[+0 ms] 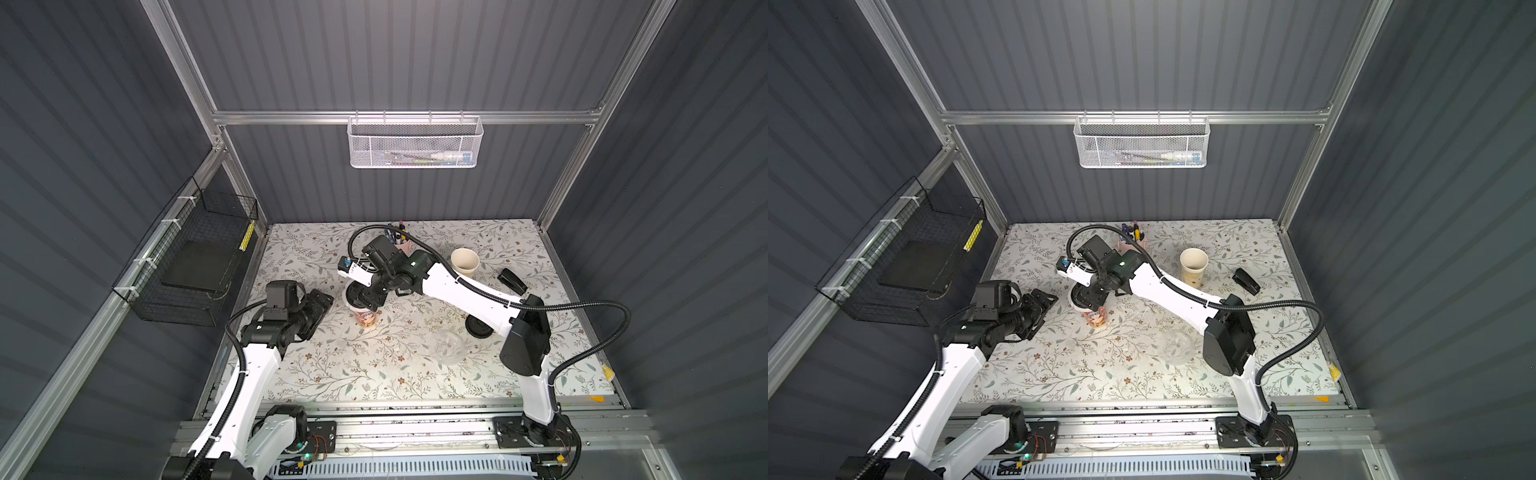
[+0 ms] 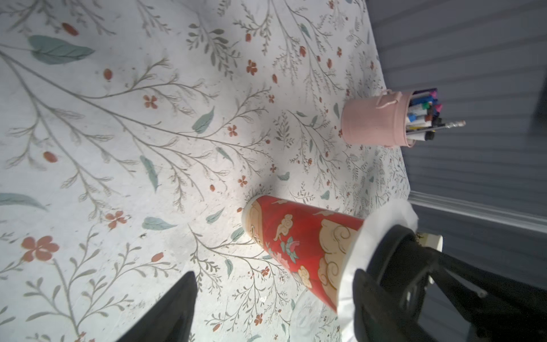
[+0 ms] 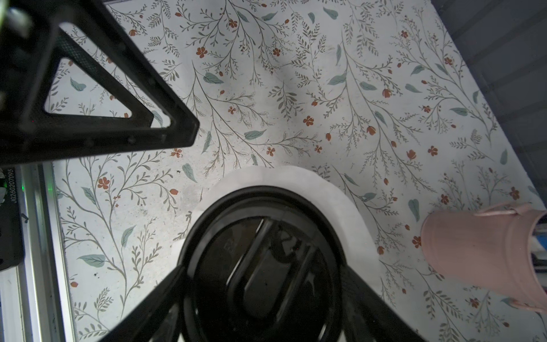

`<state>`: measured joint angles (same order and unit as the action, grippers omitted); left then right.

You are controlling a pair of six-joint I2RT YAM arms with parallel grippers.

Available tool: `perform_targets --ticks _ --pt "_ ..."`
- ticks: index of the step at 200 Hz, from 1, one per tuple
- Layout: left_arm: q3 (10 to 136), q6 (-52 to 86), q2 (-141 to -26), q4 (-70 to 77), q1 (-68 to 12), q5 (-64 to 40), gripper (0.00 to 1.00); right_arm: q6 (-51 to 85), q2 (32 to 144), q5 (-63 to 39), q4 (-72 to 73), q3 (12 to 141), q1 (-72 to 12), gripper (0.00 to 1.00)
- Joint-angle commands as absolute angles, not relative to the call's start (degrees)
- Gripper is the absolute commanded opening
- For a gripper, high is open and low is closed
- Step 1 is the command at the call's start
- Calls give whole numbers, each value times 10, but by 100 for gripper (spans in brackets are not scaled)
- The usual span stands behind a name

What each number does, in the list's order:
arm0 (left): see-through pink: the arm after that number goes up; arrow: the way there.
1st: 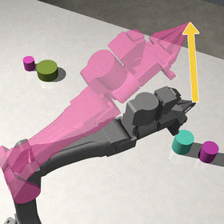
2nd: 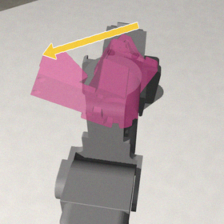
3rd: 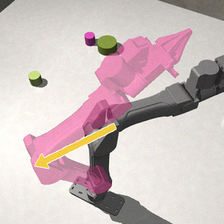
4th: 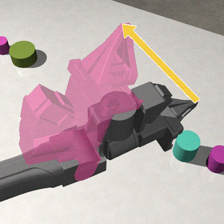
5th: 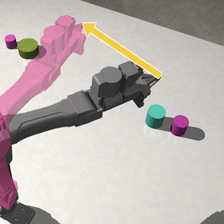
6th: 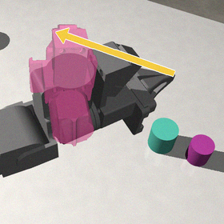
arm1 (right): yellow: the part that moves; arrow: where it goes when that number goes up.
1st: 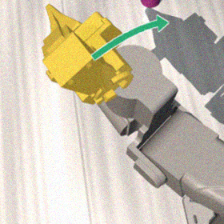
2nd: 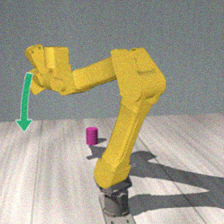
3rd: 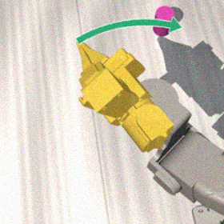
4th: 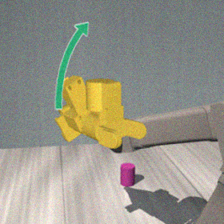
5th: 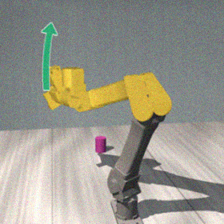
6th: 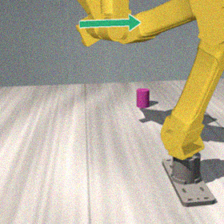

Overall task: Put the leak-proof paper on the milk tea cups
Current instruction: Place the cup lid on the cup, then secure the cup lid on the cup.

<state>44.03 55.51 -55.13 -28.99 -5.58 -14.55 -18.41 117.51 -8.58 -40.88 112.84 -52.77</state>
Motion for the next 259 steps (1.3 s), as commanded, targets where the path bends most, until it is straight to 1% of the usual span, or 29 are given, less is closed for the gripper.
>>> perform_targets --ticks 1,5,44,116,167,201,259 --pt "460 531 -552 -240 -56 -185 84 -186 1191 -101 -436 1120 -522 81" --pt "458 531 -553 -233 -56 -205 84 -185 1190 -101 -436 1119 -521 82" --pt "452 533 -569 -176 -56 -257 85 -176 1179 -95 -430 1116 -518 86" --pt "449 512 -619 -134 -56 -358 86 -171 1193 -114 -422 1095 -510 85" --pt "445 506 -655 -130 -57 -383 83 -159 1203 -128 -429 1058 -507 85" --pt "439 508 -672 -138 -57 -380 81 -148 1203 -133 -437 1027 -507 84" --pt "409 517 -682 -164 -58 -369 77 -130 1165 -137 -427 965 -507 85"
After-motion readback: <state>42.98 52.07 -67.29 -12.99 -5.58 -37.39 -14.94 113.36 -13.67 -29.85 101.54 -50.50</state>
